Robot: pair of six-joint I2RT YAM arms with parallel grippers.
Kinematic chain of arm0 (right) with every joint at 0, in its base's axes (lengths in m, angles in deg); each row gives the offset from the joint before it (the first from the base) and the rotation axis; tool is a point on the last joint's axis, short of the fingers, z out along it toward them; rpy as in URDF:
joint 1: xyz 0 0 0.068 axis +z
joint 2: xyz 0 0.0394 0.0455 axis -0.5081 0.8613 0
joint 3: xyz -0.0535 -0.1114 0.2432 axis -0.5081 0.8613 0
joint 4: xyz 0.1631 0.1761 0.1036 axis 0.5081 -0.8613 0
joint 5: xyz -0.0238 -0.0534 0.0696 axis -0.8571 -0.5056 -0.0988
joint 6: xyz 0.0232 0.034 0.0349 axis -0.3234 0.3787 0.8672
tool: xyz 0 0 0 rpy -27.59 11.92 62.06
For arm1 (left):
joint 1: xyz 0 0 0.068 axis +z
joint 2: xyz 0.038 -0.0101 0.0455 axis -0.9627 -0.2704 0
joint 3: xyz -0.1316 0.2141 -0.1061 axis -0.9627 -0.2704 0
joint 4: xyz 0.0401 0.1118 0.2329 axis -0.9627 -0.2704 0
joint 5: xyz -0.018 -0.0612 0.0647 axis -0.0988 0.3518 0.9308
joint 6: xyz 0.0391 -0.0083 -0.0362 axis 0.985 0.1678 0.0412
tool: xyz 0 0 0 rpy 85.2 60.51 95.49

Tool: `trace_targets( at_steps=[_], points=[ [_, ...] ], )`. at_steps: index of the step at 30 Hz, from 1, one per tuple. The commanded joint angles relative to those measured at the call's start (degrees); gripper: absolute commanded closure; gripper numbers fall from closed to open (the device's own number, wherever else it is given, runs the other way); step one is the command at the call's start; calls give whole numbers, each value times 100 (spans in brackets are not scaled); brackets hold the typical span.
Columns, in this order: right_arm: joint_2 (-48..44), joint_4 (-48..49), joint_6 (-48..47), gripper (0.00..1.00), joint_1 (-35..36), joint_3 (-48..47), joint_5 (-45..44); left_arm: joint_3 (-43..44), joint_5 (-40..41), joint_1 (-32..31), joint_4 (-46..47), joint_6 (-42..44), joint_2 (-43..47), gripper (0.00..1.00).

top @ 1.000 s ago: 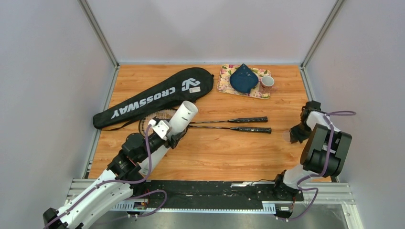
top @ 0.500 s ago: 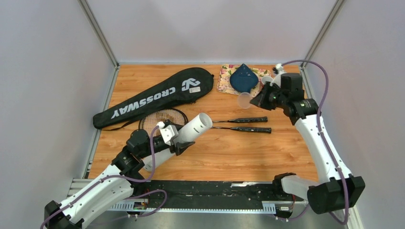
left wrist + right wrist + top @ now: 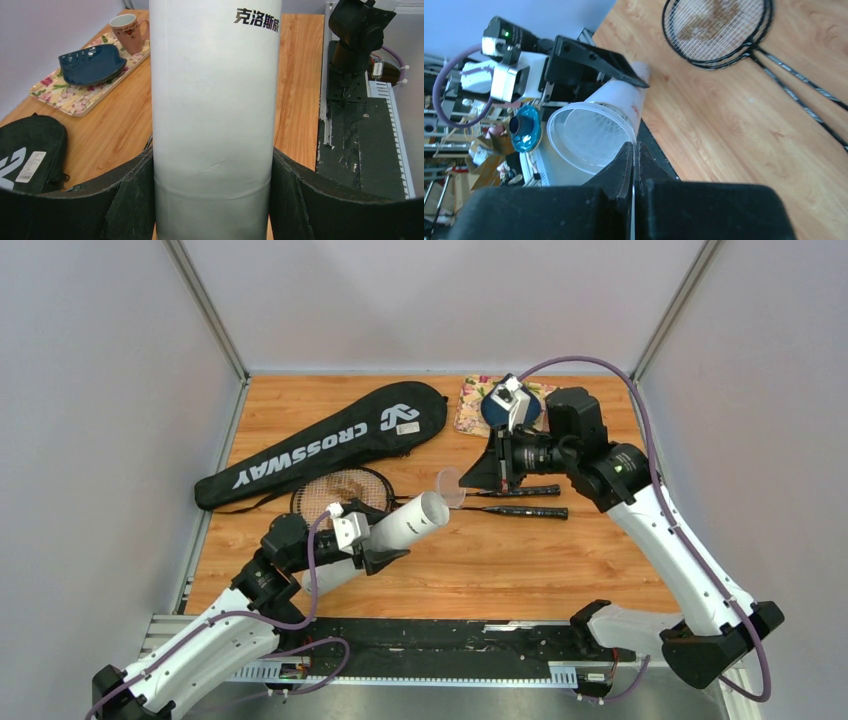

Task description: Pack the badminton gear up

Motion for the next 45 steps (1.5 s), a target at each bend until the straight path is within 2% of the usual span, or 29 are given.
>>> trace_targets(
  at_steps=[1,8,17,24,38,43,45],
  points=[
    [-141,-307,-142,100,276,-41,336,-60,-209,-20,339,-48,14,84],
    [52,-808,-107,100,637,-279,-262,-34,-227,-20,304,-22,13,84],
    [386,-879,148,100,663,-367,-183,-51,-420,-12,348,-48,40,84],
    [492,-519,394,100,672,-244,186,-60,-447,-12,365,-57,92,84],
    [544,-457,386,100,971,-94,247,-60,-411,-20,400,-75,57,84],
    [728,-957,44,100,997,-296,82,-60,-438,-20,400,-84,66,84],
    [790,-1168,-44,96,1102,-480,-173,-51,-455,-12,392,-84,66,84]
  ],
)
